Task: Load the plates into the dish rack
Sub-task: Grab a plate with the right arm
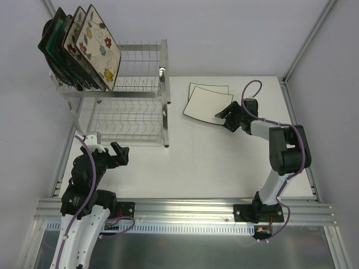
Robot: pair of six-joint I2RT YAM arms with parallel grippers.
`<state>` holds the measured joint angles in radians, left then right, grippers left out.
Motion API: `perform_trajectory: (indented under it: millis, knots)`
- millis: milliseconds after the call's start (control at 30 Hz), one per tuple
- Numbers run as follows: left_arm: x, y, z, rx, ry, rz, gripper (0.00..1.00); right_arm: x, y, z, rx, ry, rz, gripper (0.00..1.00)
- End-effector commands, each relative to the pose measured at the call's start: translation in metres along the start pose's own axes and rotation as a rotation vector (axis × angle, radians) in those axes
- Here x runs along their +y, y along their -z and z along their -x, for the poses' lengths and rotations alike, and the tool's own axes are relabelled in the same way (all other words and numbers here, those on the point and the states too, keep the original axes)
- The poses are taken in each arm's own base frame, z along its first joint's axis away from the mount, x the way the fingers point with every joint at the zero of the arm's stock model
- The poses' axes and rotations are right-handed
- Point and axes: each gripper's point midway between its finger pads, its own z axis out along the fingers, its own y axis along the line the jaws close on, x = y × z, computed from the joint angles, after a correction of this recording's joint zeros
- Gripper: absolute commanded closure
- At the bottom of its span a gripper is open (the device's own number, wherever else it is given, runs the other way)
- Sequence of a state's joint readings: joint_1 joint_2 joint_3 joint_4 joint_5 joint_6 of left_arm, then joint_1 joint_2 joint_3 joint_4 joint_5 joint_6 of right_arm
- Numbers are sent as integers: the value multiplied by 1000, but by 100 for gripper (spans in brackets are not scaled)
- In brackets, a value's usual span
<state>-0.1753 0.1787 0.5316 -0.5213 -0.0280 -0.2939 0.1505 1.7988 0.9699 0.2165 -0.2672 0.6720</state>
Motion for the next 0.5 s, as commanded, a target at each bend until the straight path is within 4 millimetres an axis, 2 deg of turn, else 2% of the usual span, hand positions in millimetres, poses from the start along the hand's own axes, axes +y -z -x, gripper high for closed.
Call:
perform_trajectory:
  millis: [0,267,467]
  knots:
    - [-2,-2,4,-19,4,-10,1,7,-5,12,-38,6,37,35]
    - [-2,-1,5,-24,4,-10,1,1,-3,17,-69,-6,21,52]
    - [-3,-1,5,-20,2,-15,1,-2,-1,19,-77,-10,18,70]
